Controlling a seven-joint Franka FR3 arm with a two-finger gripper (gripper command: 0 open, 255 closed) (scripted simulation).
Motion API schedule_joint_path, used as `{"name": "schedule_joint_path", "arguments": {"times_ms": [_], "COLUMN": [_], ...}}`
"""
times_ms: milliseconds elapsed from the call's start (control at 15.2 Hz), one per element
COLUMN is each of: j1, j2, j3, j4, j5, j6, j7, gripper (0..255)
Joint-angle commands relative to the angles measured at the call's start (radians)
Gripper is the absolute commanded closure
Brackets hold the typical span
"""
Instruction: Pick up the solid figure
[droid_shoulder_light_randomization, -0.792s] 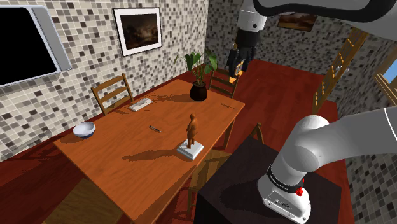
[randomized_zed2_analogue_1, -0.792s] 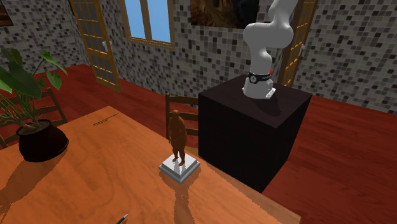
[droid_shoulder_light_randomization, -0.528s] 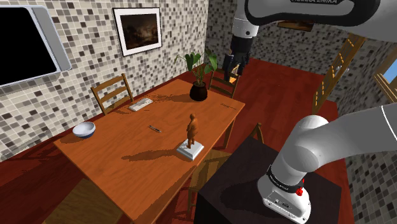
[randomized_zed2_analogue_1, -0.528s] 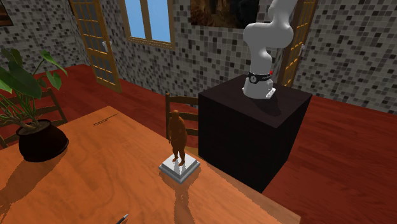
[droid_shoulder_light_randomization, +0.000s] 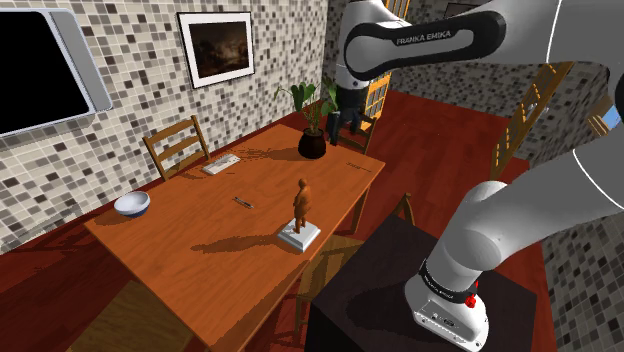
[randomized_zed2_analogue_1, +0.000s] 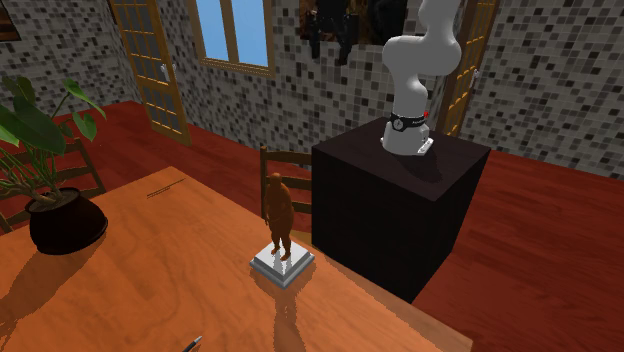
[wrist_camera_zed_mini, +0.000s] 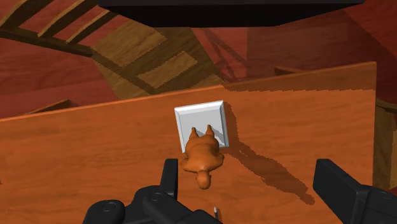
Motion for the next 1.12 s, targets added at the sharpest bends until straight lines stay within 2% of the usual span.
{"name": "schedule_joint_path", "arguments": {"times_ms": [0, 528, 1056], "j1": [-0.001, -0.003, -0.005], "j2": [0.057, 0.335, 0.639], "j3": [0.000, 0.003, 0.002], "j4": [-0.009, 0.036, 0.164], "j5": [-0.008, -0.042, -0.084], "j6": [0.062, 0.274, 0.427], "j7": [0.000, 0.010, 0.029], "gripper": [0, 0, 0]}}
